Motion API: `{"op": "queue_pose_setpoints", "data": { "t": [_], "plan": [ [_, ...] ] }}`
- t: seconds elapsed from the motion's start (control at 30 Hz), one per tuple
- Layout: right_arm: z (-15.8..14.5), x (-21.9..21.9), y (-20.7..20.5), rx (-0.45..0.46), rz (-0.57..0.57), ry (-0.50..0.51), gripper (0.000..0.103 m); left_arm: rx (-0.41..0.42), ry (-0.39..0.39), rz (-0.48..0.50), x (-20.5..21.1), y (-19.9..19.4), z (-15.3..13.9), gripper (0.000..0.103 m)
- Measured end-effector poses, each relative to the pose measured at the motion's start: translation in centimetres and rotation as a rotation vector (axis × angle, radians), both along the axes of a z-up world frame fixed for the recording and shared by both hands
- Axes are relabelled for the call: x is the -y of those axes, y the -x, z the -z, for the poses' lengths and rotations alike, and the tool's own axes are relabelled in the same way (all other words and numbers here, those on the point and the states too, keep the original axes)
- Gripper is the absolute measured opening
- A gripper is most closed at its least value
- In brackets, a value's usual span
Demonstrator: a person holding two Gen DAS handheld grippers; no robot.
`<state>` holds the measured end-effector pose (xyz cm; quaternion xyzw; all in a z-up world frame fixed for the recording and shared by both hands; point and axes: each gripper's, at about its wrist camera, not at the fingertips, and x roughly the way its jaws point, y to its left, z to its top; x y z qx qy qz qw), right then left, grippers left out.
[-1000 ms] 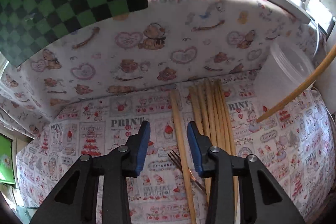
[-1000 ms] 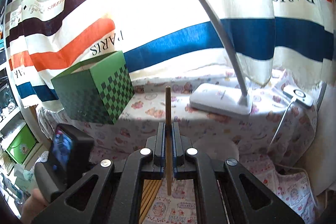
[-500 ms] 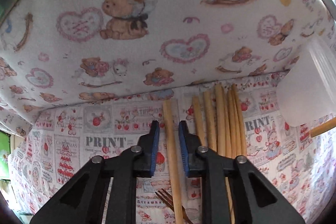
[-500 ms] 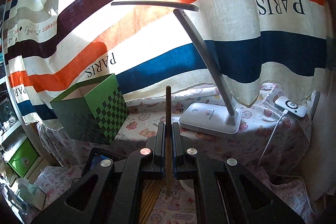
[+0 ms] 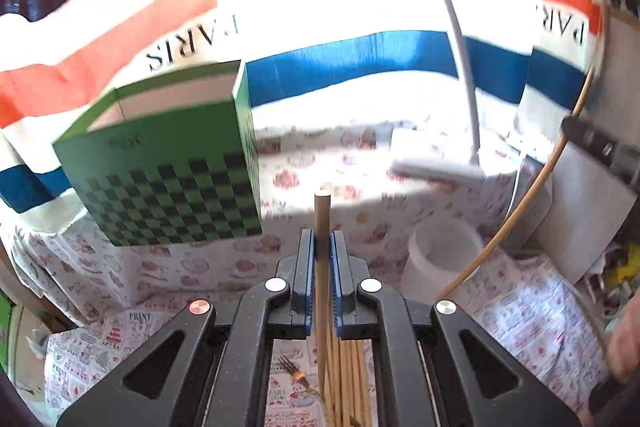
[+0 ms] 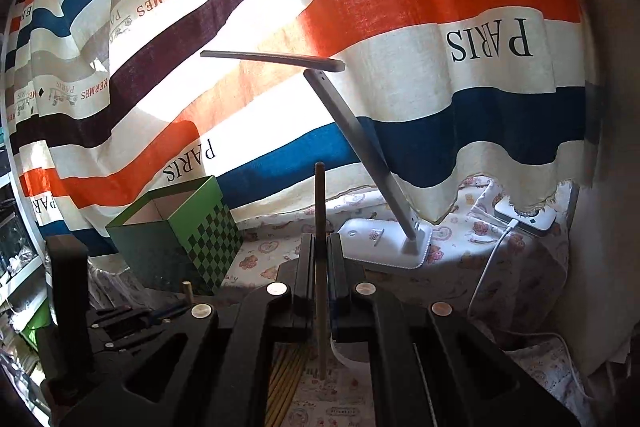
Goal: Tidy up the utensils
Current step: 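Carry the chopstick upright over the cup with the right tool while the left tool grasps another chopstick, then lower the right tool's chopstick into the cup while the left tool brings its chopstick over the cup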
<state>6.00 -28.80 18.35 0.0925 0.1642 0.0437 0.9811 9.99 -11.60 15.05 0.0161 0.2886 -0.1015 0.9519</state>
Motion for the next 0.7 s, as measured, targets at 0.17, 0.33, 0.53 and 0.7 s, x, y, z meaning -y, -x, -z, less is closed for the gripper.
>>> {"op": "queue_pose_setpoints", "data": {
  "t": [0.17, 0.33, 0.53, 0.7],
  "plan": [
    [0.1, 0.9, -0.3, -0.035, 0.063, 0.009, 0.006, 0.228, 0.054, -0.002, 0.7, 2.0, -6.5, 0.006],
    [0.1, 2.5, -0.1, 0.073, 0.12, -0.035, 0.006, 0.383, 0.227, -0.014, 0.6, 2.1, -7.5, 0.006],
    [0.6, 4.5, -1.0, 0.081, 0.169, -0.087, 0.006, 0.371, 0.334, 0.035, 1.7, -0.1, -4.2, 0.006],
    [1.7, 5.7, -2.7, 0.021, 0.201, -0.085, 0.006, 0.295, 0.345, 0.065, 3.1, -1.9, -2.2, 0.006]
  ]
}}
